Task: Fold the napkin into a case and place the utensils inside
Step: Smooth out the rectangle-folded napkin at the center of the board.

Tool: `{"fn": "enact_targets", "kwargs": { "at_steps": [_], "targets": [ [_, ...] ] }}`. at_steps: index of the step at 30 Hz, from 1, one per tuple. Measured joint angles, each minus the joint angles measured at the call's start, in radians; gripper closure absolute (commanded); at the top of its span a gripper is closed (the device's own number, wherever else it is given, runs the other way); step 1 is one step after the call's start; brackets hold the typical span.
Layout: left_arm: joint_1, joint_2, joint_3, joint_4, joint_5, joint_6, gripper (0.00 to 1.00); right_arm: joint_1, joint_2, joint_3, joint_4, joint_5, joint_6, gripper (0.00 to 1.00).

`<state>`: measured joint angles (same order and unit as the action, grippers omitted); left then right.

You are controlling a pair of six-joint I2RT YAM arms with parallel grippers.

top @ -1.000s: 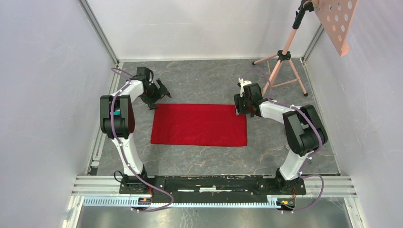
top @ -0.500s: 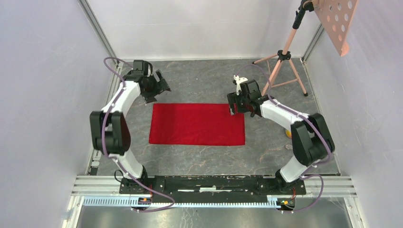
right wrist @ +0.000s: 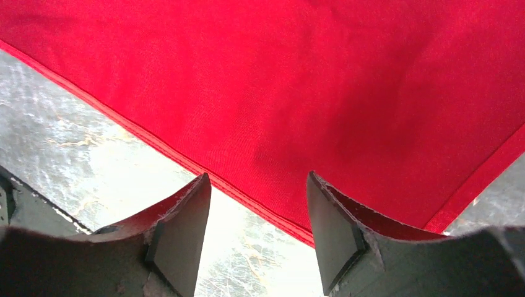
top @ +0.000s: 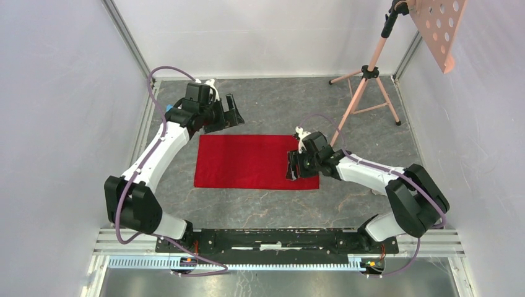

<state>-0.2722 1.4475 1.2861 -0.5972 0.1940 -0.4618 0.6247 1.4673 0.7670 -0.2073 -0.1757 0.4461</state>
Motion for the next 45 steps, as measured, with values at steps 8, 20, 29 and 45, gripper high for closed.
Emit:
{"fn": "enact_targets", "kwargs": {
  "at_steps": [8, 20, 29, 45],
  "targets": [
    [-0.009, -0.045, -0.006, 0.002, 0.012, 0.011, 0.00, -0.002, -0.029, -0.120, 0.071, 0.037, 0.080, 0.38],
    [-0.009, -0.057, -0.017, 0.007, 0.062, 0.012, 0.00, -0.004, -0.047, 0.098, -0.285, 0.151, 0.093, 0.22],
    [-0.010, -0.092, -0.018, 0.011, 0.081, 0.013, 0.00, -0.138, 0.217, 0.517, -0.616, 0.212, 0.024, 0.30],
    [-0.010, -0.096, -0.018, 0.021, 0.105, 0.014, 0.00, -0.233, 0.383, 0.537, -0.673, 0.172, -0.134, 0.44]
  ]
}}
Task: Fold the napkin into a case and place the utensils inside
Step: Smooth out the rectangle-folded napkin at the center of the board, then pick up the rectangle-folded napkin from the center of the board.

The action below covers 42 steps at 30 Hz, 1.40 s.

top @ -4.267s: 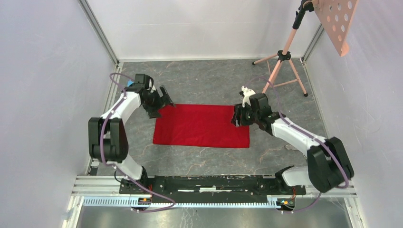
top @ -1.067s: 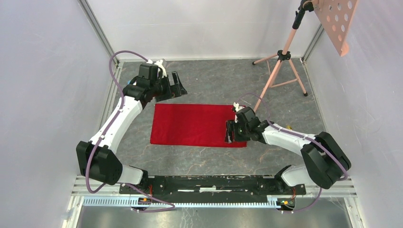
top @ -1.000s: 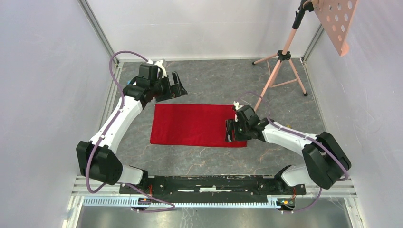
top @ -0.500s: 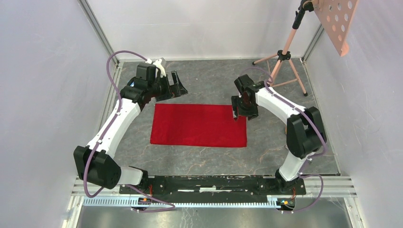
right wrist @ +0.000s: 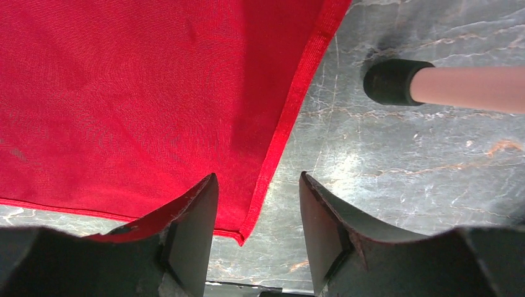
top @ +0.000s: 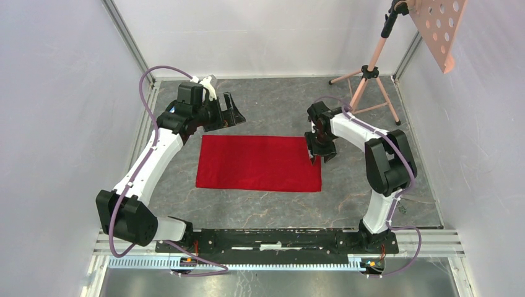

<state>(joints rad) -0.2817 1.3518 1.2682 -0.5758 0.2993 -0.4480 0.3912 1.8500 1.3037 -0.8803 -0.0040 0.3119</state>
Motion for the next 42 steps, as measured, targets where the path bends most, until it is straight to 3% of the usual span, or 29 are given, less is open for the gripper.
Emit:
{"fn": "enact_targets", "kwargs": {
  "at_steps": [13, 23, 37, 42],
  "targets": [
    [0.000, 0.000, 0.000, 0.002, 0.017, 0.000, 0.00, -0.001, 0.017, -0.090, 0.073, -0.046, -0.003, 0.47],
    [0.000, 0.000, 0.000, 0.002, 0.017, 0.000, 0.00, -0.007, -0.024, -0.150, 0.134, -0.029, 0.009, 0.61],
    [0.000, 0.000, 0.000, 0.002, 0.017, 0.001, 0.00, 0.039, -0.027, -0.161, 0.152, 0.051, 0.033, 0.69],
    [0.000, 0.000, 0.000, 0.002, 0.017, 0.001, 0.00, 0.048, -0.024, -0.162, 0.155, 0.054, 0.042, 0.91]
  ]
}}
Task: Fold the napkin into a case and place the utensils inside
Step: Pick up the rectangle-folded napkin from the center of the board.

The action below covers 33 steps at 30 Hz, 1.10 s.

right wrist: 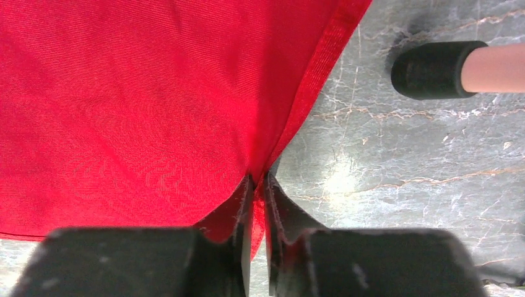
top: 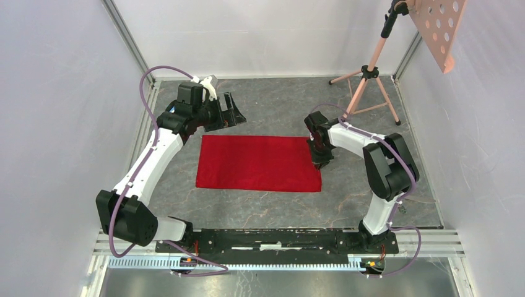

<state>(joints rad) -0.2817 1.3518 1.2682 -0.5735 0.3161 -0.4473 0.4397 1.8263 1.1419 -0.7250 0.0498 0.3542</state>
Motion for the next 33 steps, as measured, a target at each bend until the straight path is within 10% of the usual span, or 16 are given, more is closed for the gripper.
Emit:
{"fn": "enact_targets", "kwargs": {
  "at_steps": [33],
  "targets": [
    [0.008, 0.134, -0.042, -0.013, -0.031, -0.007, 0.00, 0.050, -0.203, -0.109, 0.169, 0.042, -0.091, 1.00]
  ]
}}
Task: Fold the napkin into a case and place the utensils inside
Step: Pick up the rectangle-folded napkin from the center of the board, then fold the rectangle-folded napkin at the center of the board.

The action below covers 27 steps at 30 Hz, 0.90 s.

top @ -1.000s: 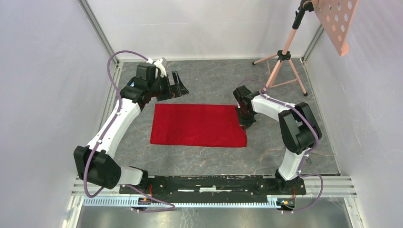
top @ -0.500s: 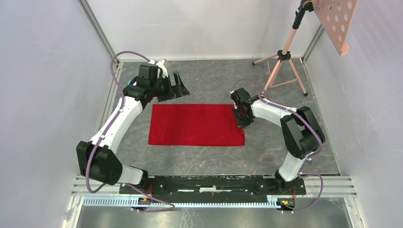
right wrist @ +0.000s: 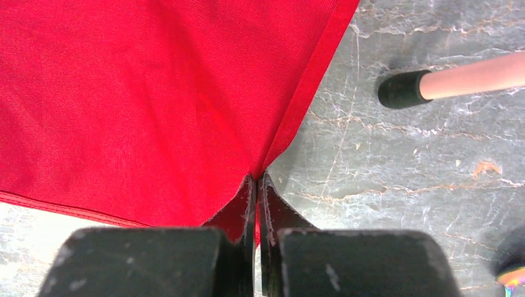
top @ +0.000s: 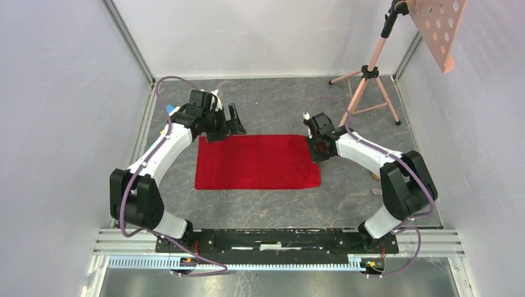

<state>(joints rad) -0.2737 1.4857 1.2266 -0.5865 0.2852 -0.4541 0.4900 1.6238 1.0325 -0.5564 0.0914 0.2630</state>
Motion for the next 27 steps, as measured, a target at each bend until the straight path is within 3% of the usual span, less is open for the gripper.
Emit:
{"fn": "enact_targets", "kwargs": {
  "at_steps": [9, 17, 22, 27],
  "targets": [
    [0.032, -0.027, -0.179, -0.013, 0.002, -0.044, 0.00, -0.075, -0.080, -0.066, -0.003, -0.002, -0.055, 0.99],
    [0.043, -0.093, -0.187, -0.013, 0.002, -0.043, 0.00, -0.087, -0.117, -0.051, -0.039, -0.009, -0.111, 1.00],
    [0.102, -0.098, -0.187, -0.028, 0.002, -0.043, 0.00, -0.029, -0.107, 0.029, -0.076, -0.011, -0.109, 1.00],
    [0.135, -0.140, -0.186, -0.049, -0.056, -0.042, 0.00, 0.115, -0.021, 0.168, -0.089, -0.013, -0.065, 1.00]
  ]
}}
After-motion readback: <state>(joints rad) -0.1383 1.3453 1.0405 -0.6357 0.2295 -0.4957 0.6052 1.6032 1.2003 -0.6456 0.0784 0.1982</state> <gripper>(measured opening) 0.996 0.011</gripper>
